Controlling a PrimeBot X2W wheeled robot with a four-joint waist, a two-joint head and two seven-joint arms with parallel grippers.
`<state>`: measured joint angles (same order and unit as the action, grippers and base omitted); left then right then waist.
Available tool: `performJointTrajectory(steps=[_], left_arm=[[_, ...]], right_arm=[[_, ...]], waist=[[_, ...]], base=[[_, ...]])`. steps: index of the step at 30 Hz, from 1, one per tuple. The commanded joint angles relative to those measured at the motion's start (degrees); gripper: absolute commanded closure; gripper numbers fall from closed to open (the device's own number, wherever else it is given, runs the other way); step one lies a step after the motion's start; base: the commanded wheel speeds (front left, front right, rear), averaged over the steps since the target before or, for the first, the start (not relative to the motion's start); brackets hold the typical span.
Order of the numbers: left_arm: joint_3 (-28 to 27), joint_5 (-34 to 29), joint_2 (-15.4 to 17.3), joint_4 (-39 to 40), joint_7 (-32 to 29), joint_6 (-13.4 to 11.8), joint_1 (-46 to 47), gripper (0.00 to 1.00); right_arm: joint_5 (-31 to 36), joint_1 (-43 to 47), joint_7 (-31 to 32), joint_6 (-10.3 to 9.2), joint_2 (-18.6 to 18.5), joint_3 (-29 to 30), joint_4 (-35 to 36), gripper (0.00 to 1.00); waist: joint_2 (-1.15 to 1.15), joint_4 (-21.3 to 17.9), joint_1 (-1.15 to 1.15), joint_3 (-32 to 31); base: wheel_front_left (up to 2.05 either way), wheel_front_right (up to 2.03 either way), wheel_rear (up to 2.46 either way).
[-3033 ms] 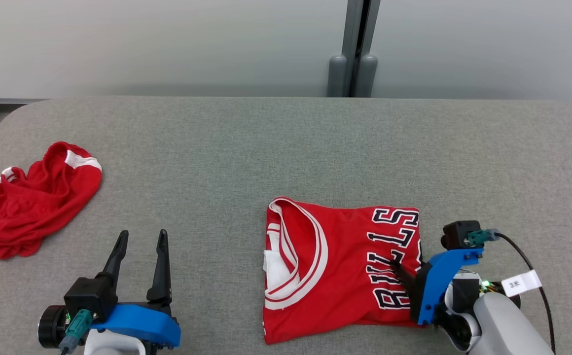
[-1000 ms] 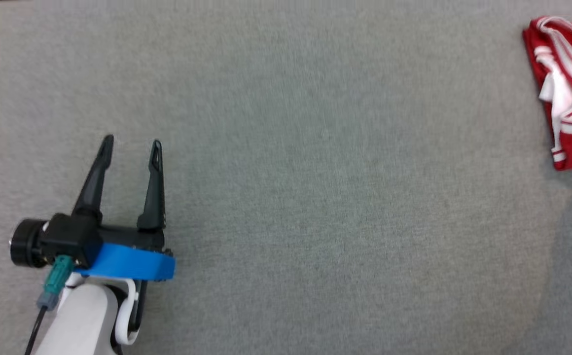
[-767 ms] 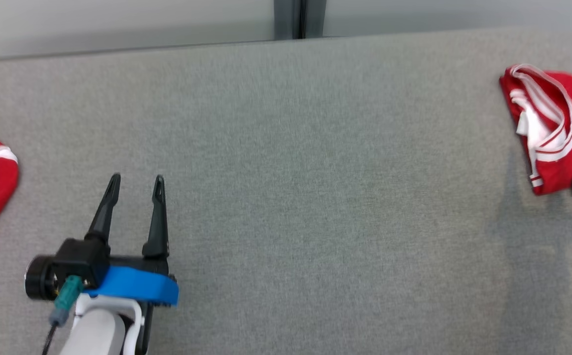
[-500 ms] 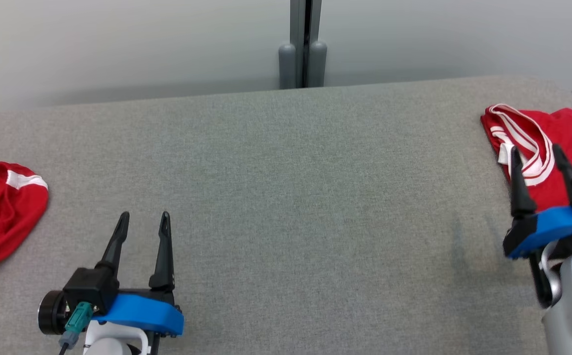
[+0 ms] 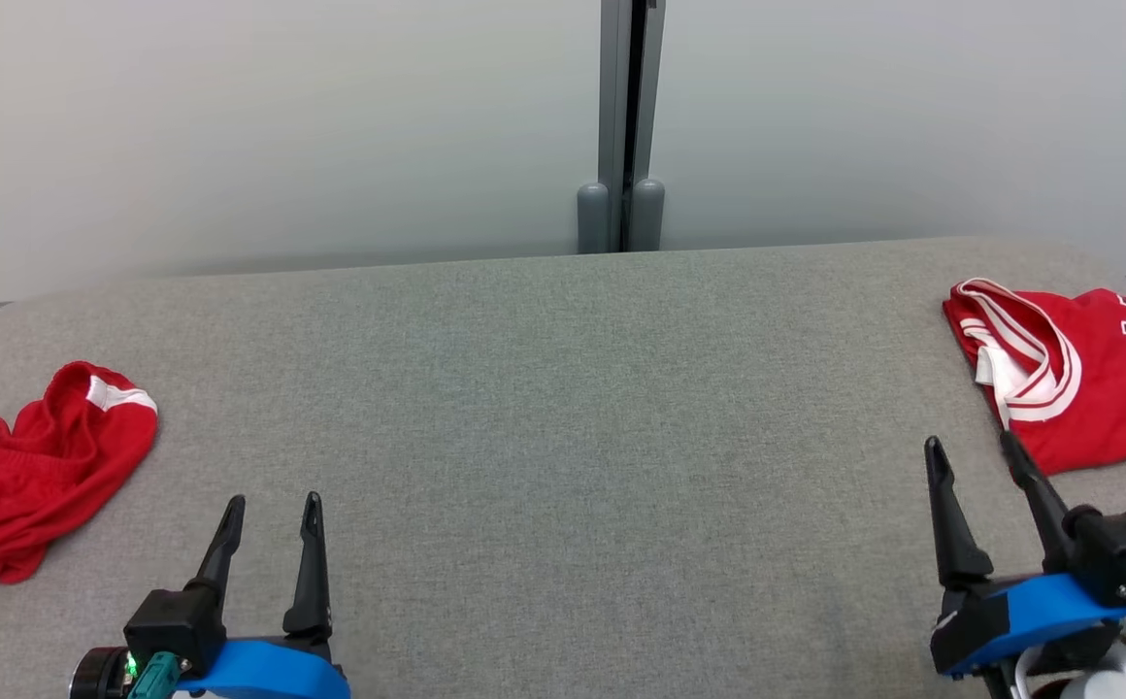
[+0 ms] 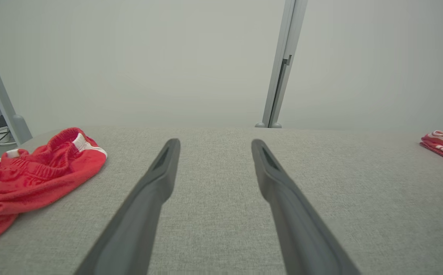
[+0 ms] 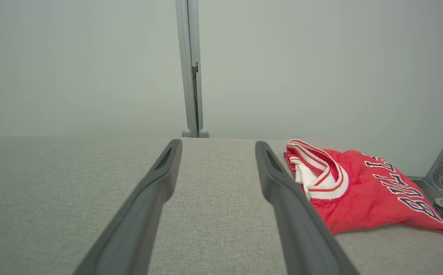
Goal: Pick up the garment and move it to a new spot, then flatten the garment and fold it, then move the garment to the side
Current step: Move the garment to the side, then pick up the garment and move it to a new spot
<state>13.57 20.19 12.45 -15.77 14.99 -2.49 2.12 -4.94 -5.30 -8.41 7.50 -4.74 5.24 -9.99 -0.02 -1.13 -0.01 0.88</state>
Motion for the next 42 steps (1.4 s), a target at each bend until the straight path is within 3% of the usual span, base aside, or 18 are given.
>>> performJointTrajectory(steps=[1, 10, 26, 32, 42], left_arm=[[-0.5, 0.3, 0.0, -0.3, 0.2, 0.0, -0.9, 0.00], [-0.8, 0.2, -0.3, -1.0, 0.2, 0.0, -1.7, 0.00], [-0.7, 0.2, -0.1, -0.9, 0.3, 0.0, -1.0, 0.00], [-0.5, 0.0, 0.0, -0.8, 0.2, -0.1, -0.7, 0.00], [-0.6, 0.1, 1.0, -0.3, 0.0, -0.5, -1.3, 0.00]], right_arm=[[-0.6, 2.6, 0.9, -0.01, 0.5, -0.1, 1.6, 0.00], [-1.8, 7.1, 3.7, 0.00, 1.7, -0.9, 6.4, 0.00], [-2.4, 7.5, 3.9, 0.00, 1.9, -1.1, 6.9, 0.00], [-2.7, 7.8, 3.6, 0.00, 1.9, -1.4, 6.7, 0.00], [-2.6, 7.4, 3.1, 0.00, 1.8, -2.4, 6.0, 0.00]], waist=[[0.02, 0.0, 0.01, -0.6], [0.02, 0.4, 0.01, -1.3], [0.02, 1.4, 0.01, -1.1], [0.02, 4.9, 0.01, -1.2], [0.02, 14.6, 0.01, -0.7]], base=[[0.00, 0.00, 0.00], [0.00, 0.00, 0.00], [0.00, 0.00, 0.00], [0.00, 0.00, 0.00], [0.00, 0.00, 0.00]])
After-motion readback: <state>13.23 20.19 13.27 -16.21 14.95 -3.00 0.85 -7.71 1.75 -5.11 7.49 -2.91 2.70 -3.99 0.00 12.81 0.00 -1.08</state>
